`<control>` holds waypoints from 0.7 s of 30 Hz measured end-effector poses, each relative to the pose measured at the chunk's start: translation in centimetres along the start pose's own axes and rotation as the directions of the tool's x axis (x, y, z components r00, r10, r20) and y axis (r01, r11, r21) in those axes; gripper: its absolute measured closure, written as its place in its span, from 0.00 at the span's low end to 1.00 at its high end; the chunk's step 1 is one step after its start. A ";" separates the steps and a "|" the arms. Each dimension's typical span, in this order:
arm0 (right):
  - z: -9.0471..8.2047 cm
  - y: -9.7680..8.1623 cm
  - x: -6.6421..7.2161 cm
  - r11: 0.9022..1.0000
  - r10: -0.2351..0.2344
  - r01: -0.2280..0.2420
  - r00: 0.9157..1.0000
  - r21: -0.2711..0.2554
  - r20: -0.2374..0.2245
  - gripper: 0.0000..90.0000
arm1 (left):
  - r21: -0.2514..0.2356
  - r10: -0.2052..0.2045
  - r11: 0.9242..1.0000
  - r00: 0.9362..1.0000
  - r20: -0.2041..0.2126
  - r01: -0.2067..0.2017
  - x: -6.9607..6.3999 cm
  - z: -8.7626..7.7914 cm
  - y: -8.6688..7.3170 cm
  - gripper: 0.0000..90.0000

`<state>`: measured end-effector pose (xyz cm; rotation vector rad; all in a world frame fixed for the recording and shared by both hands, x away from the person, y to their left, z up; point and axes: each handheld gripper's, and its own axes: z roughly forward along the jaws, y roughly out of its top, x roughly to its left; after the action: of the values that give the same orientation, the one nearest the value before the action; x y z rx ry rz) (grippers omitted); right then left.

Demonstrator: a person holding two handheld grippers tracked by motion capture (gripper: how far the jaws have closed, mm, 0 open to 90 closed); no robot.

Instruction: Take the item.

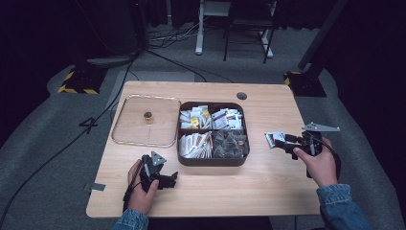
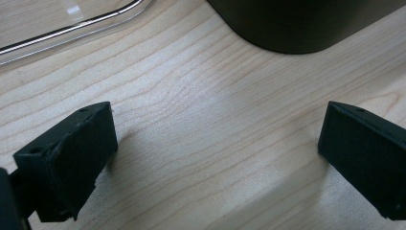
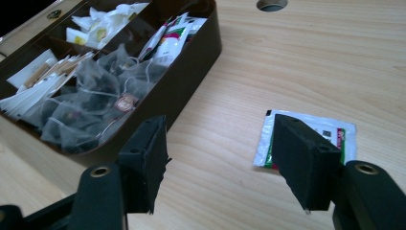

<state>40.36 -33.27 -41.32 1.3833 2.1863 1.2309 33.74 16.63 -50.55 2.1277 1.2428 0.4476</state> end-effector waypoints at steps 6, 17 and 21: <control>-0.9 -1.3 1.4 1.000 -0.027 0.027 1.000 0.008 -0.007 0.43 | 0.001 -0.001 1.000 1.000 0.000 0.001 0.0 0.0 0.0 0.00; -2.8 -3.9 3.7 0.998 -0.054 0.052 0.997 -0.043 -0.058 0.45 | 0.000 0.000 1.000 1.000 0.000 0.000 0.0 0.0 0.0 0.00; -1.9 -4.9 4.4 0.997 -0.077 0.078 0.994 0.011 -0.080 0.45 | 0.000 0.000 1.000 1.000 0.000 0.000 0.0 0.0 0.0 0.00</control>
<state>33.96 -31.46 -43.12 1.2626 2.2829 1.2652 33.74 16.63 -50.55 2.1273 1.2431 0.4474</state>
